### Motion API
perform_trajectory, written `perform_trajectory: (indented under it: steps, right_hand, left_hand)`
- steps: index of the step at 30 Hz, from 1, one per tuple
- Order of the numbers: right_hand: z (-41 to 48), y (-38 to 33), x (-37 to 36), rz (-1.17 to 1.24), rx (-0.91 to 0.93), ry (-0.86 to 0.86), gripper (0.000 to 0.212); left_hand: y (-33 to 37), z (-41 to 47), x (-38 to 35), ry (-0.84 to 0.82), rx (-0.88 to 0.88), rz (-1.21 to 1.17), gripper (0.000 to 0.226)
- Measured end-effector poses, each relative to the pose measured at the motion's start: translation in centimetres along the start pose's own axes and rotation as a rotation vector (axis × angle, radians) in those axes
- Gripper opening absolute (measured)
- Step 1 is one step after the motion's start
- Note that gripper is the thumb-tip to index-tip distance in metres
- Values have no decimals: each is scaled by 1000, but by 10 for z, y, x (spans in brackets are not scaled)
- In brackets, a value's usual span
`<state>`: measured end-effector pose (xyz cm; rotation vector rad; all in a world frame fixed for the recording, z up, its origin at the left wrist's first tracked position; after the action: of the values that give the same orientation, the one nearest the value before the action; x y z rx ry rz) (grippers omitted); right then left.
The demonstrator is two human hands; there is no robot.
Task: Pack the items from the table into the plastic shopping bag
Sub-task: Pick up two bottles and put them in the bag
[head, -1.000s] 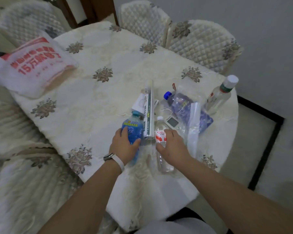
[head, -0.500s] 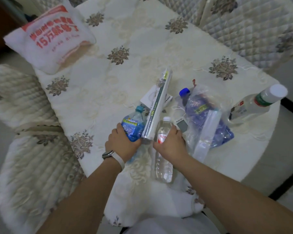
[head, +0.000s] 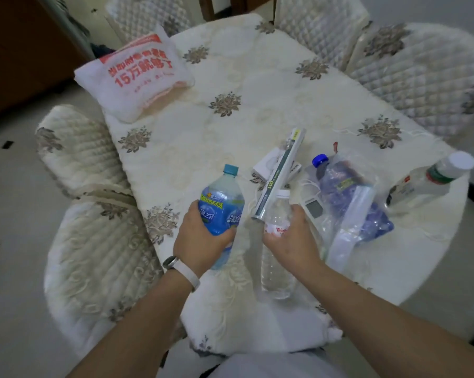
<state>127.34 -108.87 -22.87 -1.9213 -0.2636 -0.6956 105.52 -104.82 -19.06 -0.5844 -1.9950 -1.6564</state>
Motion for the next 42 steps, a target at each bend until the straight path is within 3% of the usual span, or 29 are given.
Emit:
perform_trajectory:
  steps: [3, 9, 15, 18, 25, 32, 35, 42]
  right_hand:
    - [-22, -22, -3, 79, 52, -14, 76]
    - [-82, -97, -43, 111, 196, 2, 63]
    - [-167, -182, -124, 102, 337, -21, 69]
    - [-205, -222, -167, 110, 399, -42, 61]
    - [-276, -312, -258, 50, 522, -186, 80]
    - [-296, -356, -352, 9, 588, -357, 78]
    - [-289, -370, -393, 10, 578, -401, 84]
    - [-236, -412, -491, 27, 527, -496, 74]
  left_hand:
    - [2, -14, 29, 25, -31, -120, 63]
    - [-12, -48, 121, 110, -99, -376, 61]
    - [-66, -88, 245, 164, -175, -501, 65]
    - [-103, -108, 309, 229, -199, -506, 66]
    - [-212, -157, 428, 407, -77, -568, 67]
    - [-286, -182, 491, 612, 47, -567, 67]
    - [-311, -177, 512, 652, 95, -541, 65]
    - [-369, -105, 556, 686, 212, -463, 69]
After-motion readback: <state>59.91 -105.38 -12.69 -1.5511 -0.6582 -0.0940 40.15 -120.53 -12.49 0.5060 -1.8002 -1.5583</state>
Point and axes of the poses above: each hand's wrist, its own z-axis towards the middle knuckle, its own x-axis out of the back of the hand, y = z × x, the point moved 5 cm from there along z, towards the middle knuckle, and after that the axes turned 5 degrees about -z, right-handed, at the moved point
